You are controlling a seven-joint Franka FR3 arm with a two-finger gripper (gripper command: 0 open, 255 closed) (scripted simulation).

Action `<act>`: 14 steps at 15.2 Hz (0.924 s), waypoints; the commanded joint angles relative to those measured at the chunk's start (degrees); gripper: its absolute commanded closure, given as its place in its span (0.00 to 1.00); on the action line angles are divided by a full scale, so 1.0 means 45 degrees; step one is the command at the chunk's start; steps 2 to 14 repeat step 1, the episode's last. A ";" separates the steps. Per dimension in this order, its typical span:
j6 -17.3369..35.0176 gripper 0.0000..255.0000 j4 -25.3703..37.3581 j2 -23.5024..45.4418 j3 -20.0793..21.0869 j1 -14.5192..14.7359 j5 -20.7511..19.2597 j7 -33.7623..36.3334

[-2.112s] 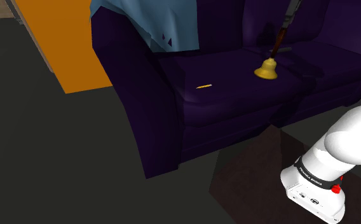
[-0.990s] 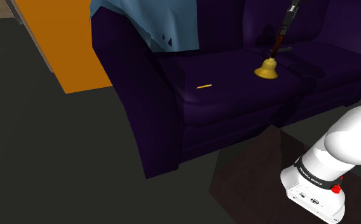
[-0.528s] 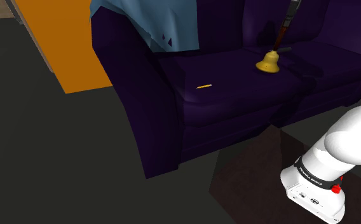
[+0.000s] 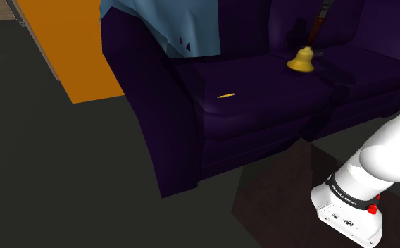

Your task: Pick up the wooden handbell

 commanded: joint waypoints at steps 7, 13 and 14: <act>-0.0094 1.00 0.0110 0.0018 0.0000 0.0001 0.0007 -0.0003; -0.0094 1.00 0.0110 0.0018 0.0000 0.0001 0.0007 -0.0003; -0.0094 1.00 0.0110 0.0018 0.0000 0.0001 0.0007 -0.0003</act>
